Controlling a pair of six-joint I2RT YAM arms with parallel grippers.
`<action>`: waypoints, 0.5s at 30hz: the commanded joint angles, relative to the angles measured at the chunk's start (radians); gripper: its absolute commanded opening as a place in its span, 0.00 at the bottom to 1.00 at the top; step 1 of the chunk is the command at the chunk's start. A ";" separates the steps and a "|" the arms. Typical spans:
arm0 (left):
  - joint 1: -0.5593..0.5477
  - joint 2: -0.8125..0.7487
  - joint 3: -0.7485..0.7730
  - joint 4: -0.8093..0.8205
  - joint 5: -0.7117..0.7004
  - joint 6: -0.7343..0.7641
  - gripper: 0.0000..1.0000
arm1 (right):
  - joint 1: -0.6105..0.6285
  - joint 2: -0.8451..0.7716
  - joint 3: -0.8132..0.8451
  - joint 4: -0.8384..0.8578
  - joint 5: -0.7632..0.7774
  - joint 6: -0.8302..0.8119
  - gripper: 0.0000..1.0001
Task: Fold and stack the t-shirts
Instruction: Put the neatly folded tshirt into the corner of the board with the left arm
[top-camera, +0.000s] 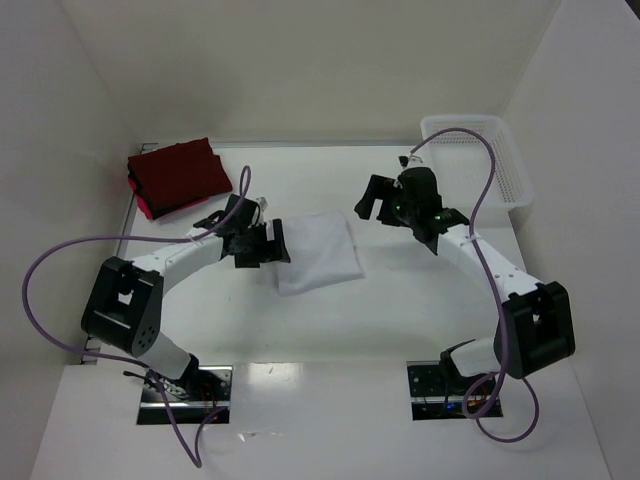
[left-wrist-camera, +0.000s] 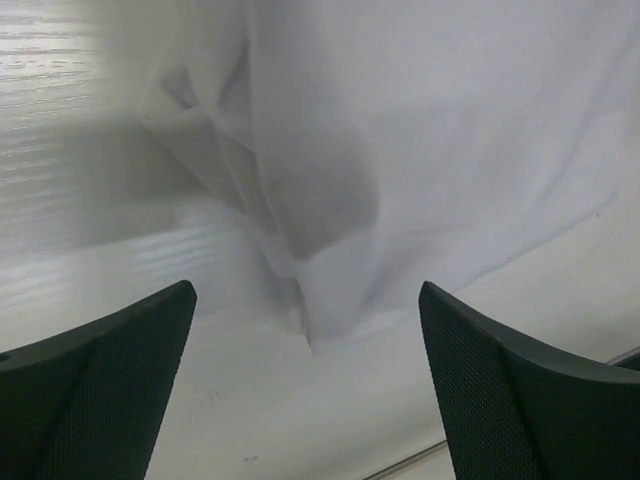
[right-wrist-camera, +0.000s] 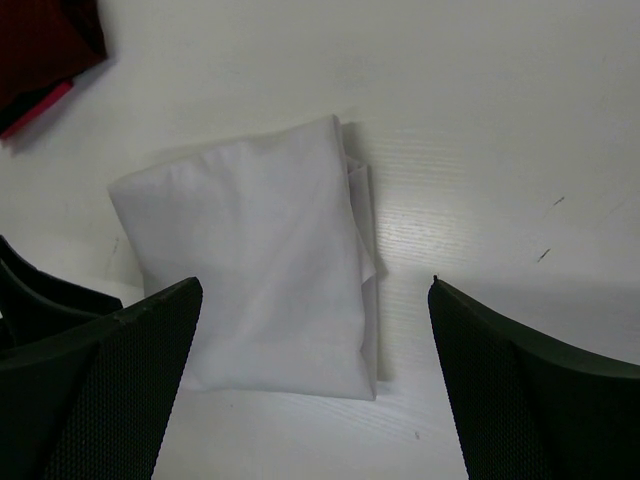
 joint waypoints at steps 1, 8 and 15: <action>0.004 0.019 -0.062 0.094 -0.037 -0.120 1.00 | 0.008 0.015 0.032 0.001 -0.021 -0.022 0.99; 0.004 -0.024 -0.175 0.289 -0.058 -0.273 1.00 | 0.008 0.045 0.054 -0.021 -0.023 -0.042 0.99; 0.004 0.068 -0.175 0.362 -0.012 -0.293 1.00 | 0.017 0.109 0.063 -0.021 -0.032 -0.051 0.99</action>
